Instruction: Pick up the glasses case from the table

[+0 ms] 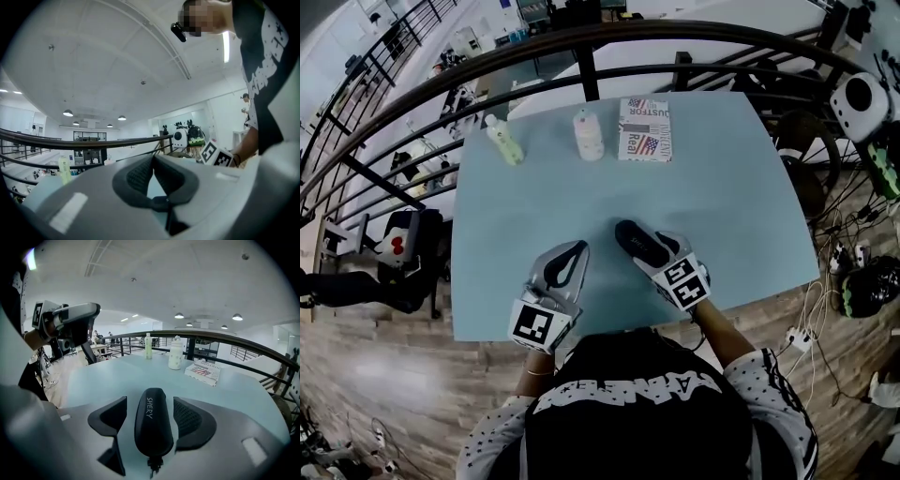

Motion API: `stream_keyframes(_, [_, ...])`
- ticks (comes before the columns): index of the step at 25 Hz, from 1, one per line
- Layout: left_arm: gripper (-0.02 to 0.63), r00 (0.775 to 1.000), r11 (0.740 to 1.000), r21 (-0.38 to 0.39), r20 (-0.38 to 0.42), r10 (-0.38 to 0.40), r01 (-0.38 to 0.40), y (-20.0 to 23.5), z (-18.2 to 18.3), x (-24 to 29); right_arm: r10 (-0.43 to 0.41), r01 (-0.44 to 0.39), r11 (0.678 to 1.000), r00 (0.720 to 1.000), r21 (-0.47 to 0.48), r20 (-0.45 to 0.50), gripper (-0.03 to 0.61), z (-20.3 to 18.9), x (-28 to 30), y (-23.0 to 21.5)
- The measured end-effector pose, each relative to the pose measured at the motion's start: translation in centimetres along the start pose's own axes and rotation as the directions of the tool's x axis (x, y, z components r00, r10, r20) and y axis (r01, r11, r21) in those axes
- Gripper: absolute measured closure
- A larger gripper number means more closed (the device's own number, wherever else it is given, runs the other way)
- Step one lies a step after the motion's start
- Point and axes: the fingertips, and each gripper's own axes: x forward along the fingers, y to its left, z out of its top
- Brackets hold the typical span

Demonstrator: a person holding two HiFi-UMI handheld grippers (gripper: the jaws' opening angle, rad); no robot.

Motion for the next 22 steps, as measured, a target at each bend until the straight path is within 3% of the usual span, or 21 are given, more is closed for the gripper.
stream_keyframes(8, [0.614,1.0,1.0,-0.014,-0.021,0.02,-0.02,2.4,-1.0,0.4,0.013,-0.021,0.995,0.996,-0.093,-0.088,0.219,-1.1,3.3,-0.2])
stream_keyframes(22, [0.614,0.998,0.998,-0.04,-0.044,0.052,-0.054,4.9,-2.1,1.5,0.083,-0.112,0.987,0.969,-0.113,-0.232,0.186,-3.5,7.6,-0.1])
